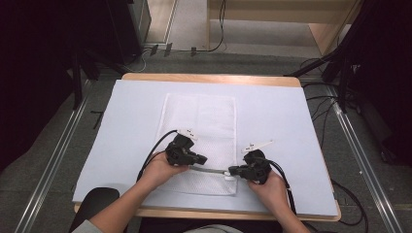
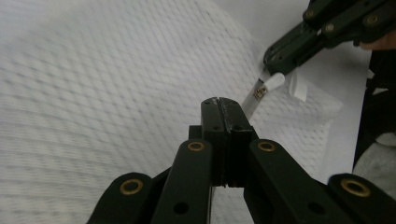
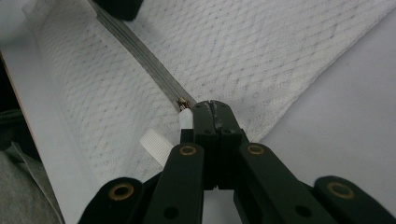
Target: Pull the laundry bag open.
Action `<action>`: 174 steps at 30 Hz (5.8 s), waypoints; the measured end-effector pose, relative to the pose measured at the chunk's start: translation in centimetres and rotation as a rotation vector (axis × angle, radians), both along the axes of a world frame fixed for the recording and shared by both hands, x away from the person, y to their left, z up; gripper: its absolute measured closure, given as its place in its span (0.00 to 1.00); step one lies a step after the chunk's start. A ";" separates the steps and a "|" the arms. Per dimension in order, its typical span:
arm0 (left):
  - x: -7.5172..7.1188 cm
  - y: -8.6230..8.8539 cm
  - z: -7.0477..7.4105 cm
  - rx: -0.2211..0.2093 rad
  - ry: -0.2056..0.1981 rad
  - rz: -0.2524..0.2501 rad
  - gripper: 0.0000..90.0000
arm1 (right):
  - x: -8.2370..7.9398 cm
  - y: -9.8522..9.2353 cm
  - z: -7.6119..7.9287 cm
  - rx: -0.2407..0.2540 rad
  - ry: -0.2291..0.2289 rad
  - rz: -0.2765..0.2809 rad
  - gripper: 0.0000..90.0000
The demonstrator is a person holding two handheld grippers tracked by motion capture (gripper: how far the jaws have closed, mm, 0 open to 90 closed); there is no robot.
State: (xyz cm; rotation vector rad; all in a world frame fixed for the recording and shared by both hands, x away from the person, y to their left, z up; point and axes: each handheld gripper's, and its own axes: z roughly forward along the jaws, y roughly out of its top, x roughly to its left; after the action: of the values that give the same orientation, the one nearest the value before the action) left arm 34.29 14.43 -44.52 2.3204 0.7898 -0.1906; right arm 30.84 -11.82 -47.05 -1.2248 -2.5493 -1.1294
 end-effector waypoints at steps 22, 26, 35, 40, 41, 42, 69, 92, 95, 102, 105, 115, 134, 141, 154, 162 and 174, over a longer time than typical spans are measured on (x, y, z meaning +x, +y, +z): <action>-0.4 -0.7 -0.4 -0.014 0.006 -0.013 0.97 | -0.7 1.1 0.5 0.001 -0.047 0.023 1.00; -0.8 -1.1 -0.5 -0.023 0.020 -0.011 0.95 | -0.9 0.8 0.6 -0.033 -0.064 0.020 1.00; -1.3 -2.5 -1.0 -0.006 0.022 -0.003 0.93 | -0.9 1.2 0.2 -0.080 -0.112 0.051 1.00; -1.4 -2.9 -1.4 -0.009 0.037 0.003 0.90 | -0.9 1.1 0.1 -0.069 -0.106 0.049 1.00; -1.5 -3.0 -1.5 -0.009 0.035 0.005 0.89 | -0.9 1.1 0.1 -0.070 -0.106 0.048 1.00; -1.5 -3.2 -1.5 -0.010 0.039 0.000 0.89 | -0.9 1.1 0.1 -0.070 -0.108 0.050 1.00; -2.2 -4.1 -1.9 -0.036 0.082 0.044 0.92 | -0.9 1.1 0.1 -0.075 -0.118 0.057 1.00; -0.5 -3.6 -2.0 -0.062 0.211 0.047 0.98 | -1.1 1.2 0.1 -0.087 -0.136 0.061 1.00; -0.3 -3.4 -1.9 -0.056 0.232 0.041 0.98 | -1.3 1.3 0.2 -0.099 -0.146 0.066 1.00; -0.3 -3.3 -1.9 -0.050 0.257 0.041 0.98 | -1.1 1.0 0.0 -0.079 -0.140 0.060 1.00; -0.2 -3.2 -1.9 -0.045 0.267 0.031 0.98 | -1.2 1.1 0.0 -0.081 -0.145 0.062 1.00; 0.4 -0.8 -1.3 -0.040 0.297 0.062 0.98 | -1.2 0.9 0.0 -0.086 -0.143 0.058 1.00; 0.4 1.1 -0.7 -0.032 0.278 0.085 0.98 | -0.9 0.8 0.0 -0.073 -0.142 0.086 1.00; 0.3 2.1 -0.5 -0.029 0.273 0.105 0.98 | -0.8 0.8 0.0 -0.079 -0.140 0.098 1.00; -0.1 4.3 0.1 -0.034 0.259 0.137 0.98 | -0.9 0.5 -0.2 -0.061 -0.165 0.111 1.00; 0.0 6.0 0.4 -0.033 0.256 0.169 0.98 | -0.7 0.5 -0.2 -0.061 -0.161 0.130 1.00; 0.0 7.3 0.6 -0.013 0.260 0.177 0.98 | -0.9 0.5 -0.2 -0.063 -0.179 0.127 1.00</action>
State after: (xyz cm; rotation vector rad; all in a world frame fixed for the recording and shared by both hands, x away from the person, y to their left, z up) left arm 34.27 21.74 -43.95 2.2253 1.1136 -0.4229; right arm 29.93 -11.27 -47.27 -0.9987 -2.7681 -1.1894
